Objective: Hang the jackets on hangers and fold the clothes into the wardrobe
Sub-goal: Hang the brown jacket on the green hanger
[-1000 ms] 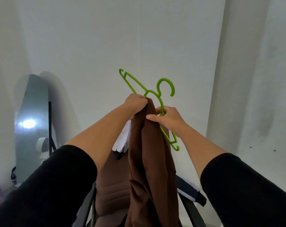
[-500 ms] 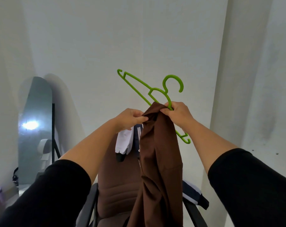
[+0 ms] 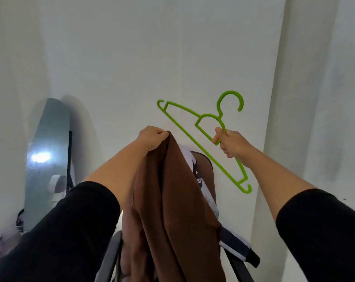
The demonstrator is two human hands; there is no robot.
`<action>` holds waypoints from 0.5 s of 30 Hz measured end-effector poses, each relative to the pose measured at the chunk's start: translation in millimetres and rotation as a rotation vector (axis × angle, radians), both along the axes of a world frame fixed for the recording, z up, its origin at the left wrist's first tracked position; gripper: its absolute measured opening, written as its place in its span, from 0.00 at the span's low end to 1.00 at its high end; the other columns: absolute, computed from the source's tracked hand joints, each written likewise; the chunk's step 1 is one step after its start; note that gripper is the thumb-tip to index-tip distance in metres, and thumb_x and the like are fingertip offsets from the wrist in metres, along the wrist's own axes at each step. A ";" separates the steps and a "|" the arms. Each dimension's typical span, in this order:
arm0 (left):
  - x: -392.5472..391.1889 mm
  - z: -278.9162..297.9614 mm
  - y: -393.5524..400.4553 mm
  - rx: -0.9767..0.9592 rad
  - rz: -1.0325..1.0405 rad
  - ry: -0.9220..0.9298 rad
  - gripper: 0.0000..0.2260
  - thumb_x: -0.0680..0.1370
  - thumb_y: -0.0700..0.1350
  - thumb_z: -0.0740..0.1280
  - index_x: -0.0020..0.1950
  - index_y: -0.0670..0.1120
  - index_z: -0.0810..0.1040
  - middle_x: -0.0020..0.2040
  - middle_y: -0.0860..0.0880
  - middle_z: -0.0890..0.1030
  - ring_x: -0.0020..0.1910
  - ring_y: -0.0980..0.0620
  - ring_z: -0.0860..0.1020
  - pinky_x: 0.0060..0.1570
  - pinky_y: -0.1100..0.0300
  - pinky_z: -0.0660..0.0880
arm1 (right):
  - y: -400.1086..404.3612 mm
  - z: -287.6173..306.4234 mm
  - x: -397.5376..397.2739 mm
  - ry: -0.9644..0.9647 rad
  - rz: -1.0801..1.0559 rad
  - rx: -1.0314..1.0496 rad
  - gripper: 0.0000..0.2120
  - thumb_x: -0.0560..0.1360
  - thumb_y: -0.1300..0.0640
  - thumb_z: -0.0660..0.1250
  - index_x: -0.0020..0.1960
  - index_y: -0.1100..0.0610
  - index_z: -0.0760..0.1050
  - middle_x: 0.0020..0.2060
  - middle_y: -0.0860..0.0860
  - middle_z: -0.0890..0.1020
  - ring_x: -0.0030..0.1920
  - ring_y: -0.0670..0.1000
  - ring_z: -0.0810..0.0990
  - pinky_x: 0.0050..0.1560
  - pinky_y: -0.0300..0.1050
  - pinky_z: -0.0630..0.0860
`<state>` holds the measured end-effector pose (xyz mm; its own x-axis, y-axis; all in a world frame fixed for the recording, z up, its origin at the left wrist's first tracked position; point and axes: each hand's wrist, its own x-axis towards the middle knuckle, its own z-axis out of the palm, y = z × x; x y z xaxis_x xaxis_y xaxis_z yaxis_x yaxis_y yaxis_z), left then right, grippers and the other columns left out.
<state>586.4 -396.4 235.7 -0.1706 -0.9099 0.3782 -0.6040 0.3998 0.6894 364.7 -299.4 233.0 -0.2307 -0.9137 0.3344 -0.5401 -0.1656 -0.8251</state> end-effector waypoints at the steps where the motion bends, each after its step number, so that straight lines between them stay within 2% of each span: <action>1: 2.3 0.4 -0.4 0.016 0.016 -0.015 0.12 0.78 0.51 0.63 0.55 0.46 0.82 0.54 0.46 0.81 0.55 0.46 0.76 0.57 0.56 0.74 | 4.1 2.6 -2.2 -0.016 0.023 0.022 0.18 0.80 0.44 0.53 0.42 0.55 0.71 0.28 0.49 0.63 0.27 0.47 0.60 0.28 0.39 0.58; 6: 7.3 5.1 -1.3 0.095 0.087 -0.151 0.15 0.75 0.49 0.69 0.57 0.42 0.81 0.57 0.43 0.80 0.58 0.45 0.76 0.61 0.55 0.72 | 21.3 7.1 -20.4 0.048 0.086 0.128 0.19 0.82 0.46 0.51 0.42 0.57 0.71 0.26 0.50 0.61 0.26 0.47 0.57 0.26 0.38 0.55; 9: 6.8 8.1 1.3 0.142 0.159 -0.074 0.17 0.73 0.50 0.71 0.54 0.39 0.78 0.48 0.44 0.78 0.51 0.47 0.75 0.51 0.58 0.72 | 27.6 4.8 -33.3 0.076 0.068 0.141 0.19 0.81 0.46 0.52 0.42 0.58 0.71 0.26 0.50 0.61 0.26 0.47 0.57 0.25 0.38 0.55; 12: 8.1 13.2 4.5 0.188 0.226 0.036 0.16 0.71 0.51 0.73 0.44 0.41 0.72 0.36 0.47 0.71 0.44 0.48 0.72 0.42 0.58 0.72 | 34.0 2.6 -43.5 0.087 0.052 0.144 0.19 0.81 0.46 0.52 0.42 0.58 0.71 0.26 0.50 0.61 0.26 0.47 0.57 0.25 0.38 0.55; 14: 11.0 17.1 6.4 0.194 0.254 0.079 0.19 0.71 0.52 0.73 0.36 0.42 0.68 0.34 0.47 0.69 0.36 0.49 0.71 0.34 0.61 0.69 | 37.5 2.4 -47.7 0.097 0.046 0.144 0.19 0.81 0.47 0.52 0.42 0.58 0.71 0.26 0.50 0.61 0.26 0.47 0.57 0.26 0.38 0.55; 15: 12.2 18.3 6.3 0.186 0.261 0.096 0.19 0.70 0.53 0.73 0.36 0.42 0.68 0.34 0.46 0.69 0.35 0.49 0.70 0.33 0.62 0.69 | 38.8 2.7 -49.2 0.105 0.042 0.146 0.19 0.81 0.47 0.52 0.42 0.58 0.71 0.26 0.50 0.62 0.26 0.47 0.57 0.26 0.38 0.55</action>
<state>598.6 -390.1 254.1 0.1061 -0.9731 0.2047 -0.5980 0.1020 0.7950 315.6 -260.6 235.7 -0.1619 -0.9624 0.2180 -0.6193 -0.0729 -0.7817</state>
